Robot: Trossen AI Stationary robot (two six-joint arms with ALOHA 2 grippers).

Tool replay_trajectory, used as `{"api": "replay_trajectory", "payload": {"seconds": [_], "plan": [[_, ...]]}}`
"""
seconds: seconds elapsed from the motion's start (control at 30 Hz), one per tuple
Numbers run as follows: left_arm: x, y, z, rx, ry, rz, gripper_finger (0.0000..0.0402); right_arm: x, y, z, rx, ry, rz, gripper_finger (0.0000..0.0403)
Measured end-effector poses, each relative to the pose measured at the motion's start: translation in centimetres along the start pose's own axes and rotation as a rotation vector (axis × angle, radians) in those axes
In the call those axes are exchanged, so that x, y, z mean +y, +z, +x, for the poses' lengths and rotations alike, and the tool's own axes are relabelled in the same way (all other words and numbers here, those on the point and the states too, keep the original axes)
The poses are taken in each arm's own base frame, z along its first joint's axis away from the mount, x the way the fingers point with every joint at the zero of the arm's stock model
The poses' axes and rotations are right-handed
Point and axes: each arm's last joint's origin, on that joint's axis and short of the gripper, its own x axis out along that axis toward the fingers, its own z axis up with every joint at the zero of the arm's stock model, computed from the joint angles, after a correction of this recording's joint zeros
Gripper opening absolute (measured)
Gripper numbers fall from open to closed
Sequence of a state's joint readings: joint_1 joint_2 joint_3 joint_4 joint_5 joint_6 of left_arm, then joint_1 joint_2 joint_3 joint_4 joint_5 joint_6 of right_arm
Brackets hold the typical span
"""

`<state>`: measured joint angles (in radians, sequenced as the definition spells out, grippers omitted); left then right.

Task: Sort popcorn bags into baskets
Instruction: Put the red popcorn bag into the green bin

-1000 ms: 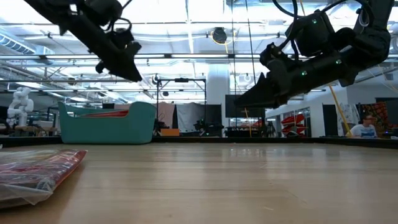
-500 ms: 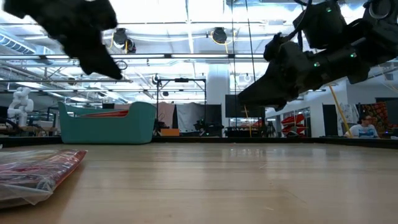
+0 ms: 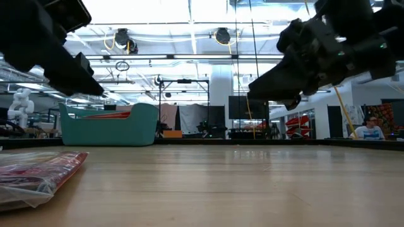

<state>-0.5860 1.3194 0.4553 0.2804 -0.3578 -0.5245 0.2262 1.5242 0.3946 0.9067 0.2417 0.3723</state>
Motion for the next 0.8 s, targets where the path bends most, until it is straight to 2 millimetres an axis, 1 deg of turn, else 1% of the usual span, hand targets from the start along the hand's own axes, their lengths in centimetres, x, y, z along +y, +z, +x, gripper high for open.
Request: {"api": "replay_trajectory", "payload": {"seconds": [0.1, 0.17, 0.3, 0.43, 0.53, 0.6, 0.7, 0.8], "plan": [[-0.6, -1.1, 1.5, 0.036, 0.011, 0.057, 0.0274, 0.9, -0.3, -0.3, -0.003, 0.006, 0.021, 0.0126], [-0.6, -1.9, 2.3, 0.080, 0.033, 0.093, 0.0280, 1.7, -0.6, -0.5, -0.009, 0.002, 0.026, 0.0126], [-0.4, -2.9, 3.3, 0.131, 0.064, 0.106, 0.0268, 2.9, -1.1, -1.0, -0.021, 0.001, 0.025, 0.0126], [0.3, -3.8, 3.7, 0.219, 0.082, 0.105, 0.0239, 3.6, -1.4, -1.3, -0.034, -0.008, 0.022, 0.0126], [0.7, -4.0, 4.1, 0.259, 0.068, 0.116, 0.0201, 3.7, -1.4, -1.4, -0.046, -0.031, 0.019, 0.0126], [0.9, -3.9, 4.3, 0.265, 0.059, 0.129, 0.0166, 3.7, -1.4, -1.4, -0.052, -0.044, 0.016, 0.0126], [1.4, -3.8, 4.7, 0.268, 0.049, 0.163, 0.0103, 3.6, -1.2, -1.4, -0.067, -0.054, 0.004, 0.0126], [1.9, -3.2, 5.0, 0.244, 0.034, 0.230, 0.0032, 3.5, -0.9, -1.3, -0.092, -0.054, -0.006, 0.0126]]}}
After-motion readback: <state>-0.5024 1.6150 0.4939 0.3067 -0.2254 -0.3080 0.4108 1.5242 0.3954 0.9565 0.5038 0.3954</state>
